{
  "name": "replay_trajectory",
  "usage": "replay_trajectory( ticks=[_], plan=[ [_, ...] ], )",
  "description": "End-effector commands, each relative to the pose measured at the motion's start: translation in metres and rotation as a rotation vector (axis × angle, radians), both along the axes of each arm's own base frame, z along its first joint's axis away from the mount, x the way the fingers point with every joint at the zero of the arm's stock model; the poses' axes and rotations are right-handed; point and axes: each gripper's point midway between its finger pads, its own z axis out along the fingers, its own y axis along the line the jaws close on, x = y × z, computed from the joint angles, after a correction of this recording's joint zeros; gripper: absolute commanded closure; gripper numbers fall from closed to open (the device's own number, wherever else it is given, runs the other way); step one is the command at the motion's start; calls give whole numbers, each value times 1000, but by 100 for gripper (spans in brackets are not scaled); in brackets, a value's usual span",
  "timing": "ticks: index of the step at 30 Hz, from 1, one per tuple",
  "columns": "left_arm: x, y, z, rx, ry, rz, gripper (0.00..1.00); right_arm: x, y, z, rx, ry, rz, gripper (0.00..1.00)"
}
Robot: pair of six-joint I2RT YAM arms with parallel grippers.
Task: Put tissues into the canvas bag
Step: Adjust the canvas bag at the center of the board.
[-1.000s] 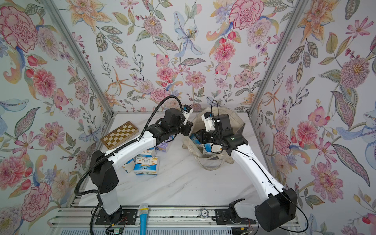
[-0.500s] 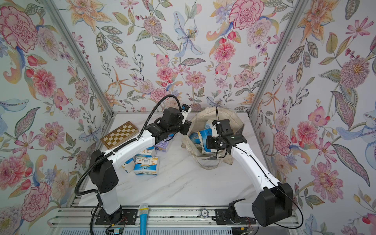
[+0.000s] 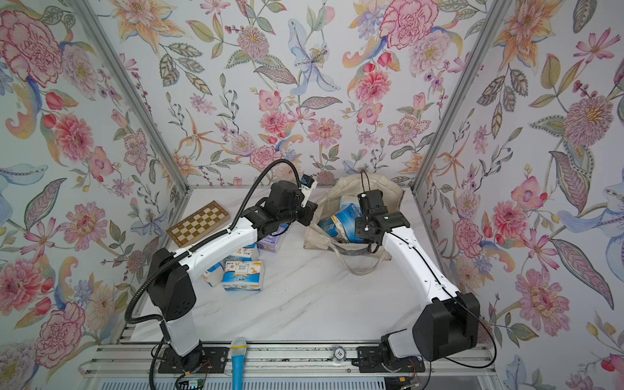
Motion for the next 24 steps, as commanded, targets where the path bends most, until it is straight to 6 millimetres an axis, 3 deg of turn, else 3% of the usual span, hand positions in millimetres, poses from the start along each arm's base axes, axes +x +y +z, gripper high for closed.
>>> replay_trajectory(
  ticks=[1,7,14,19,24],
  plan=[
    [-2,17,5,8,1,17,100,17,-7,-6,-37,-13,-46,74],
    [-4,16,8,6,-14,3,100,34,49,-20,148,-9,95,73],
    [-3,6,28,-18,-50,-30,100,42,118,2,450,-100,293,74],
    [-3,-4,32,-28,-55,-48,100,46,150,14,605,-116,385,73],
    [-3,-5,29,-23,-46,-50,100,53,169,0,657,-64,410,73]
  ],
)
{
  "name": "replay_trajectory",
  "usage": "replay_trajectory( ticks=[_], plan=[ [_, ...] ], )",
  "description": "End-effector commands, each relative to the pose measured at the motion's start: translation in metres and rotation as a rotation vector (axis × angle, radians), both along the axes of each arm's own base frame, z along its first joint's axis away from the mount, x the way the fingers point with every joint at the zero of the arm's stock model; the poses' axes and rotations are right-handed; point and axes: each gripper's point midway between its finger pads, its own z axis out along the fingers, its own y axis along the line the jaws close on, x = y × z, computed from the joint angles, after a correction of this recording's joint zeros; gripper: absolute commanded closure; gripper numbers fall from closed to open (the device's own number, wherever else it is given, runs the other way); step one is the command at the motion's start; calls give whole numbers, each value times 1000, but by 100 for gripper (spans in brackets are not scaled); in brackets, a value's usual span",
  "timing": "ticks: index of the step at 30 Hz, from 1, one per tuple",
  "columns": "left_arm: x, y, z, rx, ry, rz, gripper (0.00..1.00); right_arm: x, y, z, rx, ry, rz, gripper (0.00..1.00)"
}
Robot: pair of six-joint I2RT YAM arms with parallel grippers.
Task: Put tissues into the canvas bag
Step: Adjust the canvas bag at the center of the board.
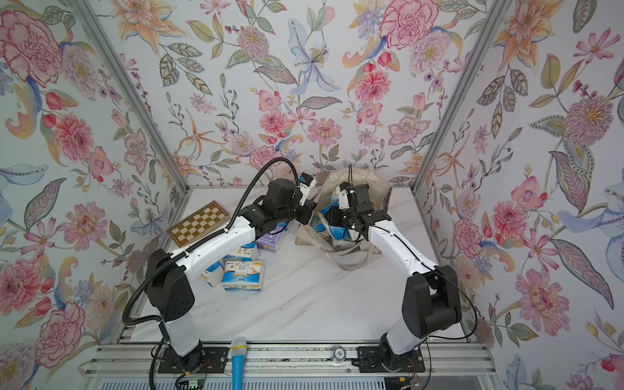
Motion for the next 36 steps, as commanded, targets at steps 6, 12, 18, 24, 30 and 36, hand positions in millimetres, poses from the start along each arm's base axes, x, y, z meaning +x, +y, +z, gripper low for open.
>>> replay_trajectory(
  ticks=[6,12,18,24,30,36],
  plan=[
    [-1,-6,18,-8,-38,-28,100,3,47,-11,166,61,128,74],
    [0,-4,23,-3,-48,-25,100,-1,34,-4,146,42,100,71],
    [5,3,22,29,-62,-2,100,-13,-1,50,140,-97,40,65],
    [15,18,15,45,-51,51,100,-29,-65,110,0,-290,-190,60],
    [18,14,11,40,-44,47,100,-41,-134,99,-228,-244,-459,59],
    [21,11,9,37,-39,46,100,-44,-164,76,-305,-178,-554,58]
  ],
)
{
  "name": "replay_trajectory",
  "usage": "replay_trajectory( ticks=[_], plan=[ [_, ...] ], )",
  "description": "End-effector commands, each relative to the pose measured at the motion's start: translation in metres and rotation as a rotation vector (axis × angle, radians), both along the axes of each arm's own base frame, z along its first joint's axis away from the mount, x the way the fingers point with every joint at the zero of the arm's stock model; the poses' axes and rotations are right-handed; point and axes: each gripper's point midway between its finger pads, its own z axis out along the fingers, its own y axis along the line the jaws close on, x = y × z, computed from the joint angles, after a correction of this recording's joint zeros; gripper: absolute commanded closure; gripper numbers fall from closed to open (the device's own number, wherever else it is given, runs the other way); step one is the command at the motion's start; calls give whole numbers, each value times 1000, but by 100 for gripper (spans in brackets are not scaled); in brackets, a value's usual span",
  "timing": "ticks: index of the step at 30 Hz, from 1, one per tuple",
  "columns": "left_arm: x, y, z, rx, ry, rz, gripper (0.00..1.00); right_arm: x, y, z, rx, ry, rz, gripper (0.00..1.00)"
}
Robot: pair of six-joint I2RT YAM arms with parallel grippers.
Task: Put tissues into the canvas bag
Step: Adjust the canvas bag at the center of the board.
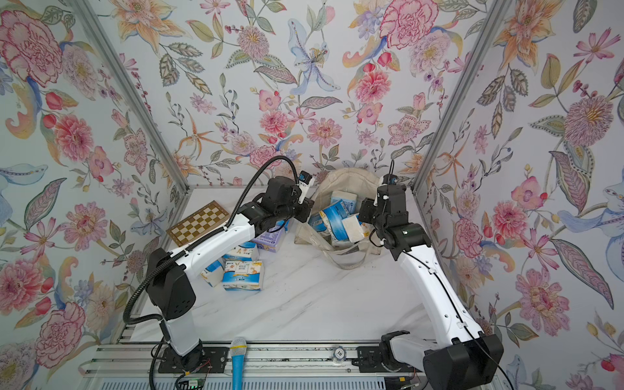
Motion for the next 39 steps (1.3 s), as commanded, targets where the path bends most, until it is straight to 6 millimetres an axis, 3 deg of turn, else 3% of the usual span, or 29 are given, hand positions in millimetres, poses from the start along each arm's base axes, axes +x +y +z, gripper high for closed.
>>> replay_trajectory(
  ticks=[1,11,17,19,23,28,31,35,37,39],
  plan=[
    [11,3,8,-5,-25,19,100,-5,-25,-24,-60,82,-87,58],
    [11,2,6,-7,-23,19,100,7,-40,-48,0,137,-98,61],
    [15,10,4,28,-31,45,100,-1,-51,-51,32,142,-121,92],
    [19,18,3,50,-37,70,100,-8,-57,-46,39,134,-133,100],
    [29,41,2,78,-45,139,97,-24,-61,-42,57,128,-131,100],
    [37,73,7,74,-53,220,88,-37,-63,-54,60,159,-122,100],
    [34,78,13,60,-76,224,71,-39,-60,-59,64,166,-103,100],
    [25,72,20,-1,-90,175,58,-37,-52,-61,72,146,-56,100],
    [21,70,22,-32,-93,159,30,-39,-50,-63,70,142,-48,100],
    [18,71,26,-47,-101,159,24,-41,-50,-66,71,143,-46,100]
  ],
)
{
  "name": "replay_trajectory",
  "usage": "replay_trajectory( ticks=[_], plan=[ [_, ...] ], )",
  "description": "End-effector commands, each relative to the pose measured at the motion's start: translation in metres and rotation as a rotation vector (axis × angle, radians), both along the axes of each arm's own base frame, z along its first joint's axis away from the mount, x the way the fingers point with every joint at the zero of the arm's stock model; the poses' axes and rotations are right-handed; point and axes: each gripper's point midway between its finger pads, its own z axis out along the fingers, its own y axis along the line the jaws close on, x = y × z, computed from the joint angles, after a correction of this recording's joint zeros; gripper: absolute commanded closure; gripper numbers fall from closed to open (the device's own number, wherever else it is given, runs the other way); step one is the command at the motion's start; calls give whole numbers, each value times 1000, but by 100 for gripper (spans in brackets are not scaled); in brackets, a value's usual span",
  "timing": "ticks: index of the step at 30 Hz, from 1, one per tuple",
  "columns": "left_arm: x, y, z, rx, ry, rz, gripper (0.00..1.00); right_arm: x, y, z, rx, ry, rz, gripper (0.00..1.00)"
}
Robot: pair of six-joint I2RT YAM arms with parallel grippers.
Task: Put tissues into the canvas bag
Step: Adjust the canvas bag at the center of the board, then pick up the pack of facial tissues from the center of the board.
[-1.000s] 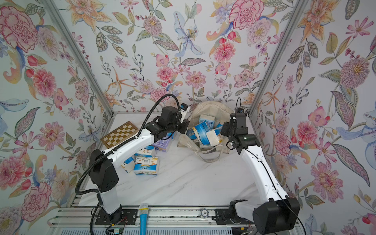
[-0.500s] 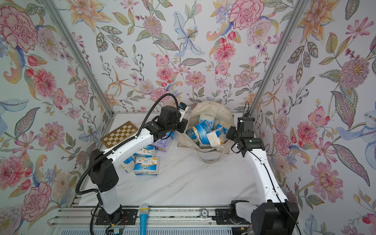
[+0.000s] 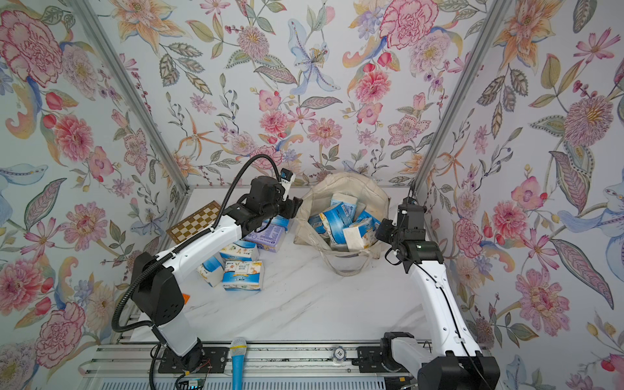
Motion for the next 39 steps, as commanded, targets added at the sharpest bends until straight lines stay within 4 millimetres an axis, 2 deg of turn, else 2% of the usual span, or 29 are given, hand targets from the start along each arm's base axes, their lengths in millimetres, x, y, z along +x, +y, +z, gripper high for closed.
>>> replay_trajectory(
  ticks=[1,5,7,10,16,17,18,22,24,25,30,39],
  plan=[
    [-4,8,26,-52,-58,6,21,-6,3,-4,-5,-1,27,100],
    [-10,30,29,33,-63,57,20,-6,3,-4,-13,-4,32,100],
    [-15,48,22,111,-29,97,20,-6,2,-1,-20,-13,33,100],
    [-25,75,-2,183,75,155,18,-5,2,2,-22,-21,40,100],
    [-47,117,-66,215,287,245,4,-4,7,1,-7,-21,61,100],
    [-50,127,-62,182,288,262,1,-4,7,1,-4,-21,63,100],
    [-50,137,-72,164,317,282,1,-4,8,1,-2,-21,65,100],
    [-36,175,-92,114,352,377,1,-6,9,1,0,-23,70,100],
    [-26,188,-93,128,347,409,1,-7,9,3,0,-30,71,100],
    [-20,191,-105,148,375,417,1,-7,8,4,-1,-32,69,100],
    [0,199,-120,183,416,421,3,-9,7,9,-5,-49,63,100],
    [16,216,-157,205,493,422,8,-7,6,10,-4,-48,60,100]
  ],
)
